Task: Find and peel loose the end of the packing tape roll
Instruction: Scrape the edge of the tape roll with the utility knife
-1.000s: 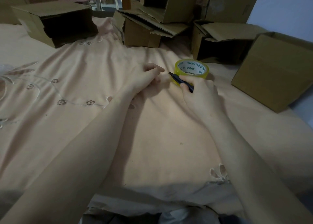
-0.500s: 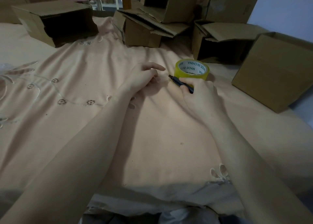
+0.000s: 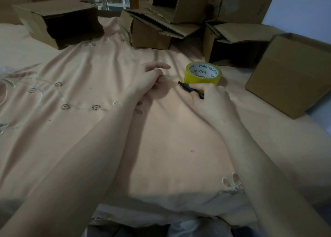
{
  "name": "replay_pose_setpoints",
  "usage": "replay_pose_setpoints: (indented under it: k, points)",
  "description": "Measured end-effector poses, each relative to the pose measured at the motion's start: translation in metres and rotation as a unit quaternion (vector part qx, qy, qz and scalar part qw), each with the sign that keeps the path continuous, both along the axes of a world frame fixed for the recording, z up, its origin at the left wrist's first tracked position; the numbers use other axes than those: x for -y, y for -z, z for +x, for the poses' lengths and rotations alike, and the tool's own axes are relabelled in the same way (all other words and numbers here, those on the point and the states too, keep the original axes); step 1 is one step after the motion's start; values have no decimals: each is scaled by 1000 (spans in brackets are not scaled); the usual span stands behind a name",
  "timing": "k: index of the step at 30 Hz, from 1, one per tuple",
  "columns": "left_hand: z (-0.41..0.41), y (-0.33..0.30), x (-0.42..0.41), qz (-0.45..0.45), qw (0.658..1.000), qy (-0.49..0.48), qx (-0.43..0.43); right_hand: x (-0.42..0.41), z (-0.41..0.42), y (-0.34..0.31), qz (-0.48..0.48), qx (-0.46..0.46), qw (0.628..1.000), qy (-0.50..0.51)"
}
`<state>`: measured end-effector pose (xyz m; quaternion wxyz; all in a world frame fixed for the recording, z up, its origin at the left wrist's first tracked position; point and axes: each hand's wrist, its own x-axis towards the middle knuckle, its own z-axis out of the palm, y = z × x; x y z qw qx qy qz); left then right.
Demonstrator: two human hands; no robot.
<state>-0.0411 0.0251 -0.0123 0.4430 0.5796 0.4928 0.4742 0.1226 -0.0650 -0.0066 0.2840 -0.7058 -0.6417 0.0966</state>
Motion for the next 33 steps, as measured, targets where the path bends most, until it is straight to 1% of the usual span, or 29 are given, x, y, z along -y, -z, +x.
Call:
replay_pose_setpoints:
  k: [2, 5, 12, 15, 20, 29, 33]
  points:
    - [-1, -1, 1, -3, 1000, 4, 15, 0, 0, 1, 1, -4, 1000, 1]
    - [-2, 0, 2, -5, 1000, 23, 12, -1, 1, 1, 5, -16, 1000, 2]
    - [-3, -2, 4, 5, 999, 31, 40, 0, 0, -3, 76, -114, 990, -17]
    - [-3, -2, 8, 17, 998, 40, 46, 1, 2, -4, 90, -139, 986, -21]
    - [-2, -1, 9, 32, 997, 51, 41, -1, 4, -4, 104, -123, 987, -20]
    - [2, -6, 18, 60, 996, 56, 17, -3, 4, -2, 78, -121, 989, -37]
    - [3, -9, 22, 64, 996, 58, 23, -1, 3, -3, 57, -130, 988, -67]
